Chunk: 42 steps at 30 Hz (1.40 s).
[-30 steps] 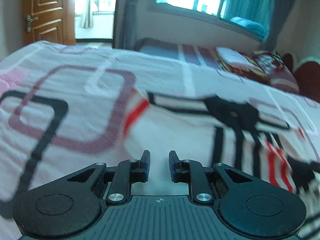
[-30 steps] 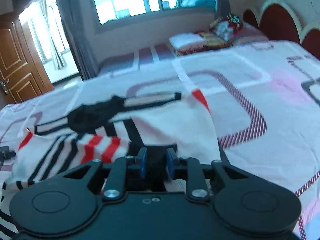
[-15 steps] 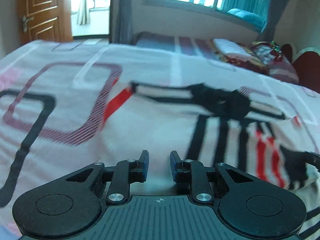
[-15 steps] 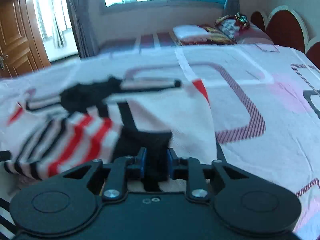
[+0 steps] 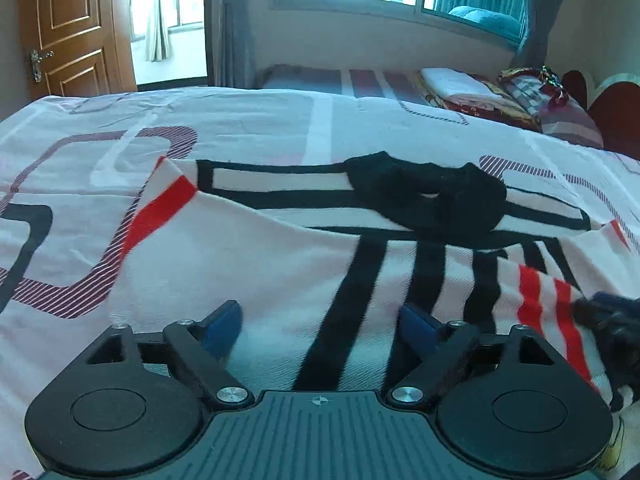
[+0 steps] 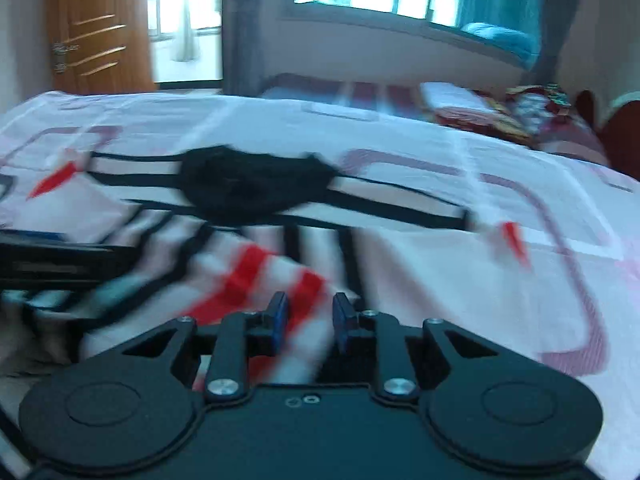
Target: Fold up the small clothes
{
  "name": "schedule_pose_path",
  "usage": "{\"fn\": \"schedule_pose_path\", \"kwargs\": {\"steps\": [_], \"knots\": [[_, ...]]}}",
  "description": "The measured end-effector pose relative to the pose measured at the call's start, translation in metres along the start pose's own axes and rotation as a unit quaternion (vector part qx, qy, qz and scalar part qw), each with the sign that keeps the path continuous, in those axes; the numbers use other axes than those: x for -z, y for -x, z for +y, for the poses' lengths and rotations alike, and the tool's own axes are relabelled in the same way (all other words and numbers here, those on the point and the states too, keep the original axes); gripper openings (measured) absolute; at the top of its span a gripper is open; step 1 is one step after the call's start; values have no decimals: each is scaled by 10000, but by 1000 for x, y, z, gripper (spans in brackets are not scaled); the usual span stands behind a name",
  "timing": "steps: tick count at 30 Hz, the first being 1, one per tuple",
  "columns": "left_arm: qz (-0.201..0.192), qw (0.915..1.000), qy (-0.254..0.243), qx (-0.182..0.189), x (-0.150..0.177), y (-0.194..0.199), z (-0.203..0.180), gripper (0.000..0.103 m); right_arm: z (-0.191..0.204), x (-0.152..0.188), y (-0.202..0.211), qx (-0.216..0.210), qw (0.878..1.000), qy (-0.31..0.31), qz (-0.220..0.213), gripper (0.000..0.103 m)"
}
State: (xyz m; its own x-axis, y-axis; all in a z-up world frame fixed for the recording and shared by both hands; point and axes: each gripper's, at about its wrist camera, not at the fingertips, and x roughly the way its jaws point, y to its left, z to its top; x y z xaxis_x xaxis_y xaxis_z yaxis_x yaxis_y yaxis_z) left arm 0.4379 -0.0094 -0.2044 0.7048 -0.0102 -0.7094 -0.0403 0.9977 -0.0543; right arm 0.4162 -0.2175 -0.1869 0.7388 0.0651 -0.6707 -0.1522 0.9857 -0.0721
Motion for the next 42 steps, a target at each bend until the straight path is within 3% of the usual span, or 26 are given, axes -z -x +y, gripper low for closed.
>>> {"fn": "schedule_pose_path", "kwargs": {"steps": [3, 5, 7, 11, 15, 18, 21, 26, 33, 42], "knots": [[59, 9999, 111, -79, 2, 5, 3, 87, -24, 4, 5, 68, 9999, -116, 46, 22], [60, 9997, 165, -191, 5, 8, 3, 87, -36, 10, 8, 208, 9996, -162, 71, 27], [67, 9993, 196, -316, 7, 12, 1, 87, -47, 13, 10, 86, 9992, -373, 112, 28], [154, 9982, 342, -466, 4, 20, -1, 87, -42, 12, 28, 127, 9995, -299, 3, 27], [15, 9989, 325, -349, 8, 46, -10, 87, -37, 9, 58, -124, 9983, -474, -317, 30], [-41, 9994, 218, -255, 15, 65, -19, 87, -25, 9, 73, -527, 9972, -418, -330, 29], [49, 9996, 157, -230, 24, 71, -23, 87, -5, 16, 77, -852, 9960, -197, -210, 27], [430, 9973, 290, -511, 51, 64, -5, 87, 14, 35, 63, -1054, 9942, -33, 194, 27], [318, 9973, 284, -597, 80, 76, 26, 89, -1, 63, 69, -747, 9968, 110, 261, 27], [371, 9982, 148, -444, 95, 100, 49, 91, -26, 92, 95, 239, 9987, -299, 344, 29]]}}
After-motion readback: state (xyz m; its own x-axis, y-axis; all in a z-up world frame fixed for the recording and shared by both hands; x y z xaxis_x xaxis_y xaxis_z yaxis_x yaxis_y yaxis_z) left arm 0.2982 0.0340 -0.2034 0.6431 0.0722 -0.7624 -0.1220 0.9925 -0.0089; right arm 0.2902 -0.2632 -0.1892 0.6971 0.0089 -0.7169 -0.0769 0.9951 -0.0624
